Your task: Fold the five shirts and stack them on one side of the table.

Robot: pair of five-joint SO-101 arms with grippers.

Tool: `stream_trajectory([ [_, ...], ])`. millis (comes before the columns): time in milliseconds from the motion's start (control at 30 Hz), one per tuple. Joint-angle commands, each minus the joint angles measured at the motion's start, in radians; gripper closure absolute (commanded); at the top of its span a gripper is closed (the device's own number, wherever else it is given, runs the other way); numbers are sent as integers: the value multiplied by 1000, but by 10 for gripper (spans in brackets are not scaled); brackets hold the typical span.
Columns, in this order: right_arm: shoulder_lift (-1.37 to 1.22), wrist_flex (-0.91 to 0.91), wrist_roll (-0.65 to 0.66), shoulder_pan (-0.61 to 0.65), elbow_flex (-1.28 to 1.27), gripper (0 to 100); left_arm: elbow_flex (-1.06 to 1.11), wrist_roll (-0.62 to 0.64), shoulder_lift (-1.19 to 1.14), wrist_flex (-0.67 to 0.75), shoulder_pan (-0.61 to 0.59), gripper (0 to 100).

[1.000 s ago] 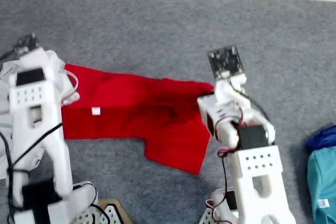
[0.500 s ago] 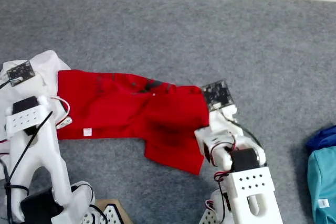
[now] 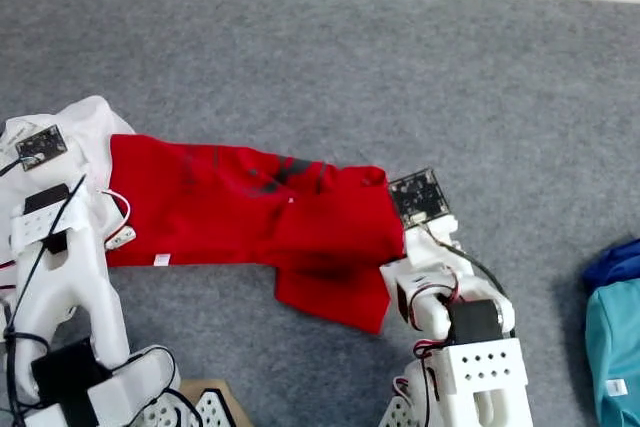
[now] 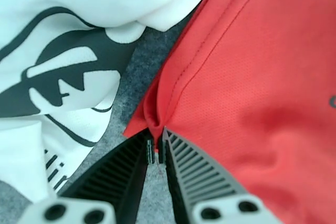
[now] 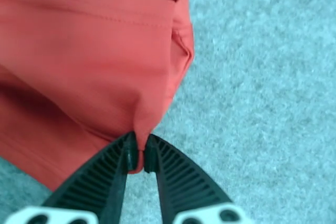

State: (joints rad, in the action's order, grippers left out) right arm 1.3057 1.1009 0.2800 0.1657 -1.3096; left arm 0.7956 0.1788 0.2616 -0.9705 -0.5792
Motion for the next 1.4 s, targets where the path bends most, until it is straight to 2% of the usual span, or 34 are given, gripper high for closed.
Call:
stream_trajectory([
  [0,16,1,20,-33,-13,992,-4,-9,-13,46,-38,990],
  [300,16,1,29,-30,-13,988,-8,-9,-73,92,-42,976],
  [500,16,4,74,-33,-13,893,-8,38,-67,86,-36,740],
  [600,16,4,74,-33,-10,888,-18,78,-65,61,-38,705],
  [867,10,88,69,-36,168,882,-173,77,-65,-126,-44,705],
  [1067,-7,54,-35,-31,248,831,-380,86,-67,-290,22,715],
  [1133,-65,24,-103,-31,286,858,-463,120,-74,-370,84,780],
  [1267,-278,-4,-192,-19,424,983,-578,206,-76,-422,213,1000],
  [1367,-466,-1,-226,21,530,979,-621,269,-77,-420,323,967],
])
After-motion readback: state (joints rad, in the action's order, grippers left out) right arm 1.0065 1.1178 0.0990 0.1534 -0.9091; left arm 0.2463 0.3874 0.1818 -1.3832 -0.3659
